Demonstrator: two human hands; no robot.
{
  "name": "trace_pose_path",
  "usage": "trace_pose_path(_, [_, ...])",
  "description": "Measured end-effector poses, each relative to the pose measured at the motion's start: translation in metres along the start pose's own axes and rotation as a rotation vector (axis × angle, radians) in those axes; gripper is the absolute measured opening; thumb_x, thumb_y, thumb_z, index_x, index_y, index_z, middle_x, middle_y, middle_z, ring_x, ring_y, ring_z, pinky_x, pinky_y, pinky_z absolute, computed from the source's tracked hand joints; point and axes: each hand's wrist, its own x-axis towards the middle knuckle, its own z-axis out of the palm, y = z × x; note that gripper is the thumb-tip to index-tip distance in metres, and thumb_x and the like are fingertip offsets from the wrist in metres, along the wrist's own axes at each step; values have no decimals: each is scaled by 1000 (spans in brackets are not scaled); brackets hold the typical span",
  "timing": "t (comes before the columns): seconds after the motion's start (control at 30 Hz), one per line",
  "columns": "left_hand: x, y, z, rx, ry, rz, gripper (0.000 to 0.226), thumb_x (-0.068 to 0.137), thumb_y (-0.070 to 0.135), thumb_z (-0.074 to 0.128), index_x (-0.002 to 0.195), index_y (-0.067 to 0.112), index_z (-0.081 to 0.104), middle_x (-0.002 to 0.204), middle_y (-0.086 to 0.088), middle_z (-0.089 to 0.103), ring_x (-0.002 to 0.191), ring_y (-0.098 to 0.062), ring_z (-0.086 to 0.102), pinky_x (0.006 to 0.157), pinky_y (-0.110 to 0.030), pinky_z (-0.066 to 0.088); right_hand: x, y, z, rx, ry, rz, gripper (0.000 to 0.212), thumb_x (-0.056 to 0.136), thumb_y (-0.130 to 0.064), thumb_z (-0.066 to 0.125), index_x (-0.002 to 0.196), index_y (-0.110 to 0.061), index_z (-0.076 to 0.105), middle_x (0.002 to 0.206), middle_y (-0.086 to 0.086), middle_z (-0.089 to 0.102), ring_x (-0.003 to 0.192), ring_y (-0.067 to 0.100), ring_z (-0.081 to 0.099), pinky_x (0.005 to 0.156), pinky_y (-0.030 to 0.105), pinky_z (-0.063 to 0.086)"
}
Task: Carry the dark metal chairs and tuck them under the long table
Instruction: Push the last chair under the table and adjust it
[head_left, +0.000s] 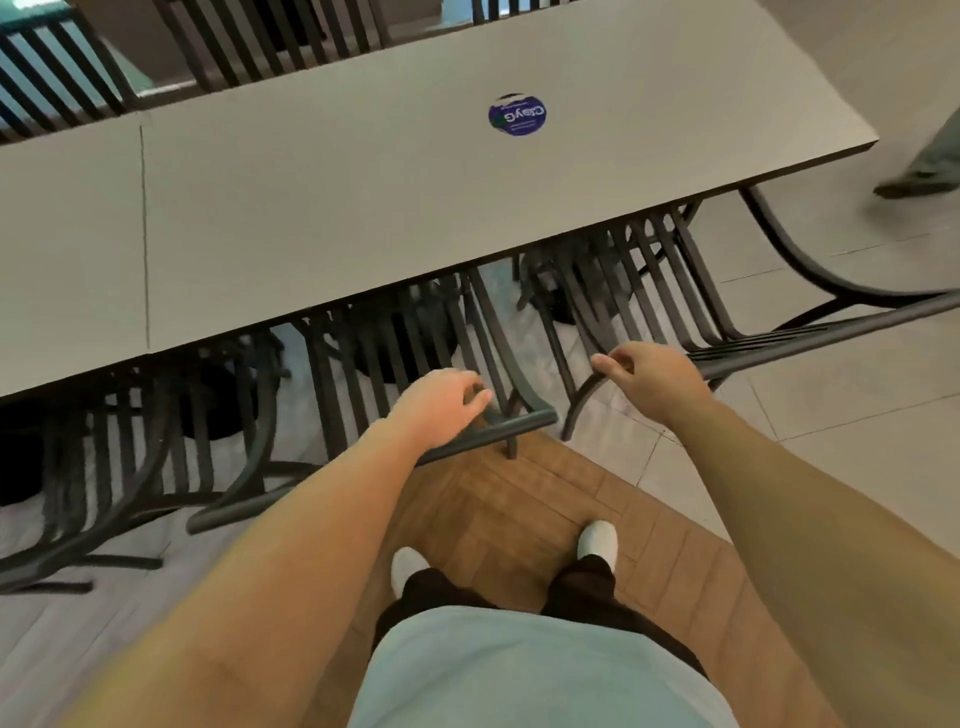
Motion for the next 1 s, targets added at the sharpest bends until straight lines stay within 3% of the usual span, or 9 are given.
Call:
trace_pose_path(0.17, [32, 88, 29, -12, -17, 8, 44, 107, 49, 47, 137, 22, 63, 122, 0, 70, 108, -20, 66, 93, -41, 55, -3, 83, -46, -11, -18, 51, 48, 100, -65, 46, 96, -20, 65, 86, 0, 65, 85, 24, 61, 70, 39, 47])
trace_pose_path(0.4, [79, 178, 42, -9, -93, 80, 48, 108, 48, 46, 146, 22, 57, 141, -3, 62, 125, -22, 60, 105, -38, 50, -3, 164, -93, 0, 1, 165, 47, 99, -65, 48, 101, -21, 66, 87, -1, 69, 84, 20, 64, 75, 39, 53])
trace_pose_path(0.63, [137, 215, 37, 32, -188, 155, 49, 107, 49, 48, 147, 23, 55, 138, -2, 64, 122, -21, 62, 105, -36, 51, 9, 200, -114, -31, 2, 242, 51, 98, -66, 50, 110, -21, 68, 103, 1, 71, 95, 22, 64, 82, 40, 54])
trace_pose_path(0.8, [161, 233, 34, 29, -220, 126, 52, 106, 52, 49, 148, 22, 54, 134, -3, 67, 116, -20, 66, 102, -34, 53, 25, 224, -119, -49, -28, 231, 56, 99, -63, 52, 131, -18, 63, 118, 2, 69, 106, 23, 63, 88, 40, 53])
trace_pose_path(1.0, [174, 253, 52, 15, -280, 36, 59, 104, 58, 48, 149, 22, 53, 136, -5, 65, 118, -21, 65, 99, -33, 53, 53, 271, -128, -96, -108, 151, 58, 93, -70, 55, 122, -21, 65, 113, 1, 66, 101, 20, 62, 84, 35, 53])
